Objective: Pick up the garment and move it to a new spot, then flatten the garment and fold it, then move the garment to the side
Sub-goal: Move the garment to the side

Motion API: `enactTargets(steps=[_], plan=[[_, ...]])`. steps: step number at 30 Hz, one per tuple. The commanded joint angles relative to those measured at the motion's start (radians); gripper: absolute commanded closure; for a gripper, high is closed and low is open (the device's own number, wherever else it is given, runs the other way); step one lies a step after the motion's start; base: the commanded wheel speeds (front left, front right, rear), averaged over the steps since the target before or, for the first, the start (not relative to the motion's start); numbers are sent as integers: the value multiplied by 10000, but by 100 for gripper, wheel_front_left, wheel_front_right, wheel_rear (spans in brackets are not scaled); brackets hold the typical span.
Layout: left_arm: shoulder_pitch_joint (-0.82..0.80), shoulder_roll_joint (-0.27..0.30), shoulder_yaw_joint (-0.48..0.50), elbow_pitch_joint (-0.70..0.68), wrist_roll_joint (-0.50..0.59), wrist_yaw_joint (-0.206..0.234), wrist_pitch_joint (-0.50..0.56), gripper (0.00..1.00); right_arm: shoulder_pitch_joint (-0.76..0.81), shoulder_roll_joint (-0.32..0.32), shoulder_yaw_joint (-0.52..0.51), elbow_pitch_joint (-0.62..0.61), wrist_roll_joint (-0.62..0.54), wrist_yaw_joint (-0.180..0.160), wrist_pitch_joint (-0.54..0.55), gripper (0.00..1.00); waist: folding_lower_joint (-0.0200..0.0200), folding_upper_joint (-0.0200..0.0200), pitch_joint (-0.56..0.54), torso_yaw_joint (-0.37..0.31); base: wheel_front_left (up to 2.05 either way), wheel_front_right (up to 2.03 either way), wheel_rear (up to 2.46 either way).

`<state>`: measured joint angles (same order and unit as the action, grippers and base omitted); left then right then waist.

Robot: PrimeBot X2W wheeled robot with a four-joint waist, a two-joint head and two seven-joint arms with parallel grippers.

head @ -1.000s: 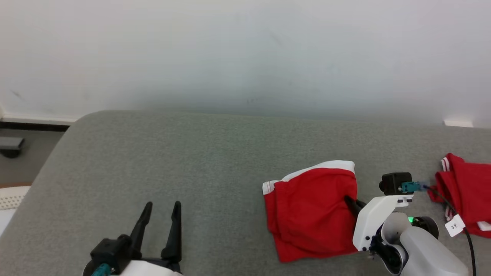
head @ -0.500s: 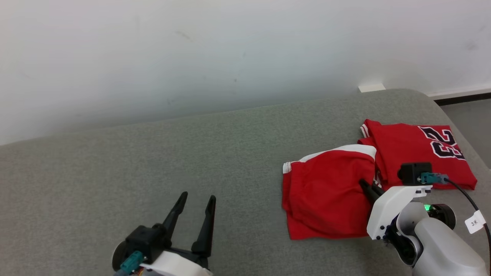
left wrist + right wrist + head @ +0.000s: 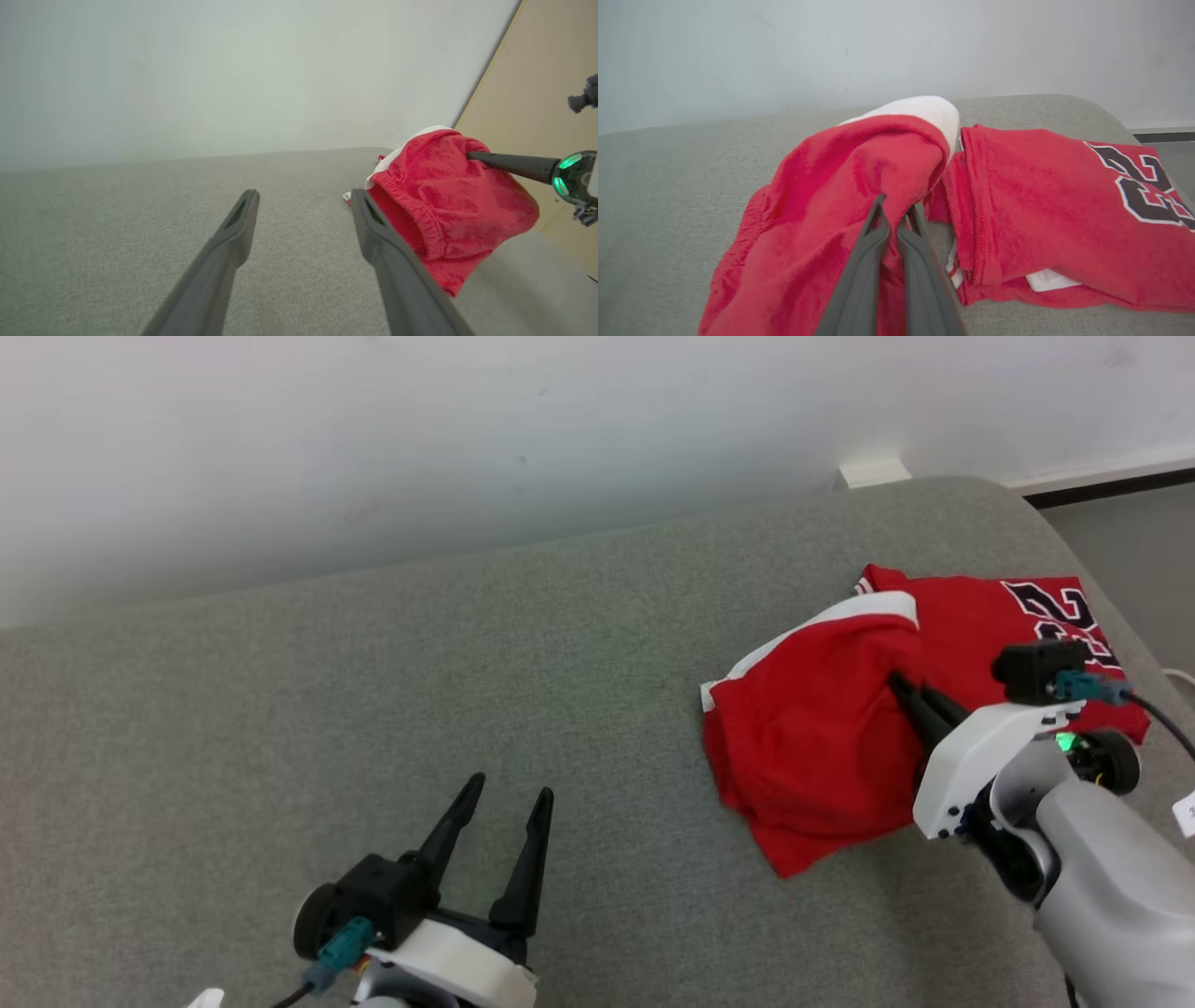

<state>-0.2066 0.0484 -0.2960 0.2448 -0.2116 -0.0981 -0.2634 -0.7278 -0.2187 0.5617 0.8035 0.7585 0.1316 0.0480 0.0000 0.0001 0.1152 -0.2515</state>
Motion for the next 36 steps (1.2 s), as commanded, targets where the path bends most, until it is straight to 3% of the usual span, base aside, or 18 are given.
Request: enactTargets(steps=[1,7,17,22,24,27,28,29,36], plan=[[-177,45,54,27,79,-30,-9,0,-411,-266,105,-119,-58,-22,81,100,0,-1,441,187,0,0,0],[-589,46,141,41,318,-137,-9,0,-1457,-1427,647,-553,-82,-24,328,100,0,-1,1387,568,0,0,0],[-1041,106,334,-67,648,-237,-9,0,-2274,-3629,506,-813,233,-24,809,100,0,-1,2348,827,0,0,0],[-1196,137,390,-97,686,-282,-9,0,-2187,-3895,488,-421,412,-24,733,100,0,-1,2684,801,0,0,0],[-1257,143,376,-96,716,-299,-9,0,-2119,-3842,556,-131,468,-24,600,83,0,-1,2785,825,0,0,0],[-1406,156,354,-77,712,-309,-9,0,-2219,-3657,639,480,348,-24,239,48,0,-1,2886,878,0,0,0],[-1438,167,355,-75,714,-313,-9,0,-2275,-3586,674,735,255,-24,90,15,0,-1,2914,903,0,0,0],[-1461,175,351,-69,714,-317,-9,0,-2356,-3549,678,1023,182,-24,-33,0,0,-1,2931,929,0,0,0],[-1321,144,483,-7,560,-327,-9,0,-2820,-3367,625,3103,-818,-24,-1544,0,0,-1,2526,1141,0,0,0]])
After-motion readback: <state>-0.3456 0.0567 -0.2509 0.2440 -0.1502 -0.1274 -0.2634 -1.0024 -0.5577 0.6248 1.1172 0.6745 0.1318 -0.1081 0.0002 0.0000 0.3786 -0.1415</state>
